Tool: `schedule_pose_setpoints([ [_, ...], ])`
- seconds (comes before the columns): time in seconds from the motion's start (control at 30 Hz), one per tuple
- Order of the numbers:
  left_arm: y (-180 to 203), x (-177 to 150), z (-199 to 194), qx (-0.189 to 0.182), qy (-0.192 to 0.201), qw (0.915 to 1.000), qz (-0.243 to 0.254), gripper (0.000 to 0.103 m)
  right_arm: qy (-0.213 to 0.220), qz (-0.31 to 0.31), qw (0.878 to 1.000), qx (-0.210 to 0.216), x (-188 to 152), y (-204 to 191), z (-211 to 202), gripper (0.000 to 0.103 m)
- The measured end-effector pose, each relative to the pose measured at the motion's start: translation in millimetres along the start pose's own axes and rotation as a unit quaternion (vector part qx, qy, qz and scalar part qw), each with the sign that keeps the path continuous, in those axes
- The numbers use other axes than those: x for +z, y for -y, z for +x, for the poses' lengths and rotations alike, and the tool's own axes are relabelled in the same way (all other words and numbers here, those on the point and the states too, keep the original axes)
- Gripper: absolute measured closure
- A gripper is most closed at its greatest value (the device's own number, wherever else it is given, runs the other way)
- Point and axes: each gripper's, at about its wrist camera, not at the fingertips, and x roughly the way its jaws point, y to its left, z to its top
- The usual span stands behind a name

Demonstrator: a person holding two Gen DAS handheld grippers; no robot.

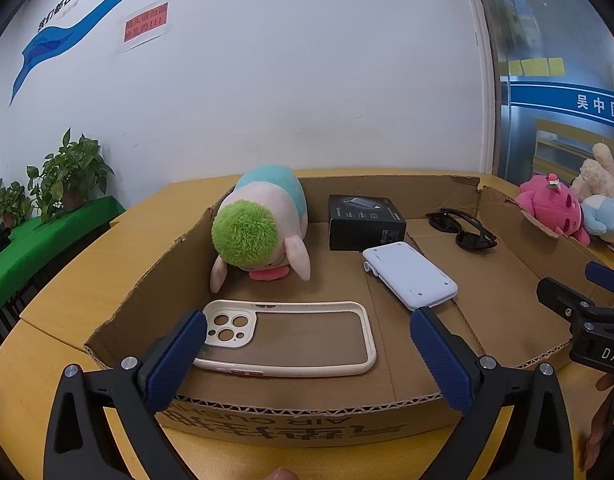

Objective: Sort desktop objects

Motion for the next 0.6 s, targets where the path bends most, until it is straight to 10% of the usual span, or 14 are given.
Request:
schedule_pose_setpoints([
  [0.6, 1.6, -0.2, -0.8, 0.005, 0.000, 1.0000, -0.003, 0.000, 0.000, 0.000, 1.000, 0.000, 0.0, 0.1, 0.4, 0.001],
])
